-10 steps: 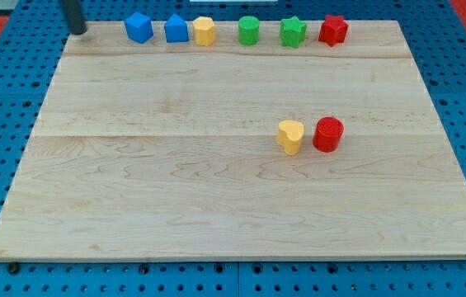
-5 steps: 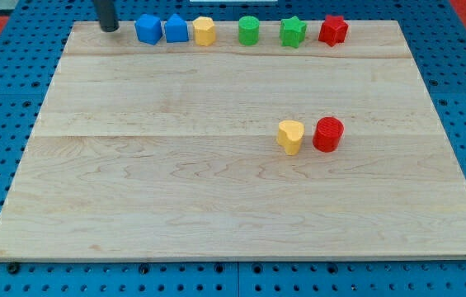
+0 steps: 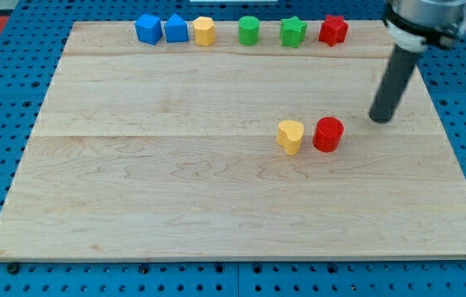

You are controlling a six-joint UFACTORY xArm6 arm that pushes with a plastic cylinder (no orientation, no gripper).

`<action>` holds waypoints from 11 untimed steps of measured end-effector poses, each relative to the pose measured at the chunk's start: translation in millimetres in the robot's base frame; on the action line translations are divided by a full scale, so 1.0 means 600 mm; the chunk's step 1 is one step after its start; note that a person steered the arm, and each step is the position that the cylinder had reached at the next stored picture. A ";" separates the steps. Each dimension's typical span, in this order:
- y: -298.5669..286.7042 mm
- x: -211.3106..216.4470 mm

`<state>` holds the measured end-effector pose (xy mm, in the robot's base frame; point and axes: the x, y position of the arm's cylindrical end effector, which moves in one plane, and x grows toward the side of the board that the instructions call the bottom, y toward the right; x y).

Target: Push the red circle towards the top left

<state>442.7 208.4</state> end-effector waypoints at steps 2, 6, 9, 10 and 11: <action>-0.404 -0.068; -0.218 -0.076; -0.089 -0.125; -0.088 -0.181; -0.209 -0.212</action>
<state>315.3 82.8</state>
